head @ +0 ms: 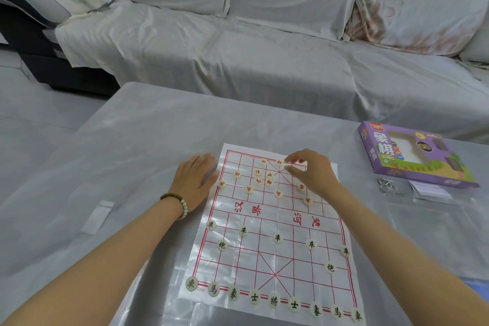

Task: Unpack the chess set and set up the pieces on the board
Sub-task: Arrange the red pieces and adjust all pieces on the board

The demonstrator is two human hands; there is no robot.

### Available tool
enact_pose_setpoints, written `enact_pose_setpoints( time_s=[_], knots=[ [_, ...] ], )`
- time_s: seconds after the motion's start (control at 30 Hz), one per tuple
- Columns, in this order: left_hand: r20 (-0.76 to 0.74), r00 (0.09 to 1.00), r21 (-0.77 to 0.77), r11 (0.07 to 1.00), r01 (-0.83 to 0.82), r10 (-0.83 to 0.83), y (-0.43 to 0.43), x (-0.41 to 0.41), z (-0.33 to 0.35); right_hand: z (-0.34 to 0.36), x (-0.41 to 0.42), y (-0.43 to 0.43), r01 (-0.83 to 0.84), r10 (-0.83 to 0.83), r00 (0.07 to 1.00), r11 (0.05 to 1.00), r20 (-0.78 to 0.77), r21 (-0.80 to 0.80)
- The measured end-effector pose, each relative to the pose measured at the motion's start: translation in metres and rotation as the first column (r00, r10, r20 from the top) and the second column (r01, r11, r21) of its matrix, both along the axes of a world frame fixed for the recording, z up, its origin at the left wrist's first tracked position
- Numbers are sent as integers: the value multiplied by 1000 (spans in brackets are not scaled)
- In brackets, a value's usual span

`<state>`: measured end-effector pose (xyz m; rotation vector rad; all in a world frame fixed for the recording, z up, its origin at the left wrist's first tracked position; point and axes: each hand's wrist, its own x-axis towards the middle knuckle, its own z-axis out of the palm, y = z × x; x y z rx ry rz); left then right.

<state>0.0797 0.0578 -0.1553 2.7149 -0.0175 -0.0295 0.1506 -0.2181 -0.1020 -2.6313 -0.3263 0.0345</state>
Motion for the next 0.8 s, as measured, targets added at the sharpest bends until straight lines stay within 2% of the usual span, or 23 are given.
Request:
enact_pose_setpoints(
  time_s=[0.1,0.27,0.43,0.63,0.8],
  knots=[
    [15,990,45,989,139,-140,-27,0,13,-5,-8,-15,25,-24,999,999,-48,26],
    [-51,966,136,957,257,-253,-64,10,20,-14,-17,-10,14,-10,995,999,-103,43],
    [-124,970,67,973,220,-210,-77,16,16,-18,-14,5,-31,34,995,999,-98,35],
    [-40,996,27,996,83,-82,-78,34,17,-27,-1,31,-27,27,998,1000,-55,-10],
    [-60,998,-26,999,34,-36,-66,41,13,-38,11,58,13,-14,1000,992,-9,-124]
  ],
)
